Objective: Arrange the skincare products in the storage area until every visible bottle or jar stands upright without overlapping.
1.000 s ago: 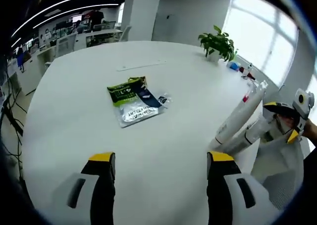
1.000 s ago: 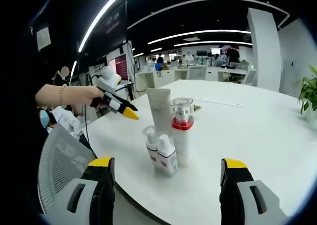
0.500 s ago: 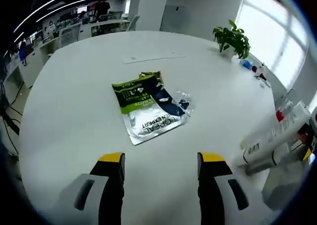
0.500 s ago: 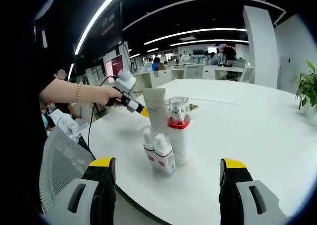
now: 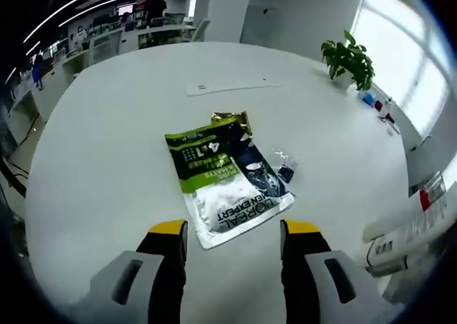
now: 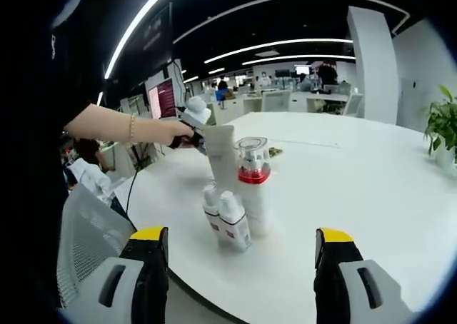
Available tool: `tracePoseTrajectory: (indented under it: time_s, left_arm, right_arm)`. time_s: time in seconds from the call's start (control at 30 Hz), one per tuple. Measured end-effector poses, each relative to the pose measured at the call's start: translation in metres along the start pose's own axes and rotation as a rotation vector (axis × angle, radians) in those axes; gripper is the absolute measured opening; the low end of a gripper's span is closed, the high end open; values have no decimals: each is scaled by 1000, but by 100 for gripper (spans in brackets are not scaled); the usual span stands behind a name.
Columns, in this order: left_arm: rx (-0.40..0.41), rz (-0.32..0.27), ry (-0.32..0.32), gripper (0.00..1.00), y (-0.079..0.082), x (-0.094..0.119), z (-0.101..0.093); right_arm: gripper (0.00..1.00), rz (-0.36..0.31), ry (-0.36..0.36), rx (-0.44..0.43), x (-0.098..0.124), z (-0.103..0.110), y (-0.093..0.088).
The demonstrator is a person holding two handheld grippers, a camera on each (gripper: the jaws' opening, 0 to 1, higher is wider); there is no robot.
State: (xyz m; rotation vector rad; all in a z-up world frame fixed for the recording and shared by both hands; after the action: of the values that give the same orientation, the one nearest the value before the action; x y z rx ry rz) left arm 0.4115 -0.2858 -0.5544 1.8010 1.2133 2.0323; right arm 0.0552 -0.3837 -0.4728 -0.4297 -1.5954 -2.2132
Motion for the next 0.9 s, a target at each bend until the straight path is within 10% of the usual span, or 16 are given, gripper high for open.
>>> tracePoseTrajectory:
  time_s: [0.9]
  left_arm:
    - [-113,52,94,47,9,-32,11]
  right_arm:
    - [87,1,-24,-32,-1,-9,-2]
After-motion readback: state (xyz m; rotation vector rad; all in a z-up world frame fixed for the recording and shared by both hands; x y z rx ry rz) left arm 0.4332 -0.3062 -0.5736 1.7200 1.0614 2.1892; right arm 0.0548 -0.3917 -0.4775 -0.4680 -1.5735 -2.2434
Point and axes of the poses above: the point that each gripper's makers call its tool centre point, and the gripper's own axes: x roughly backward along the fingers, z roughly to its left, y roughly out of its top, the point moved 4 cm from there along x, roughly backward along the fingers, and after that the axes turned 10 degrees about -x, right-handed, at the moved point
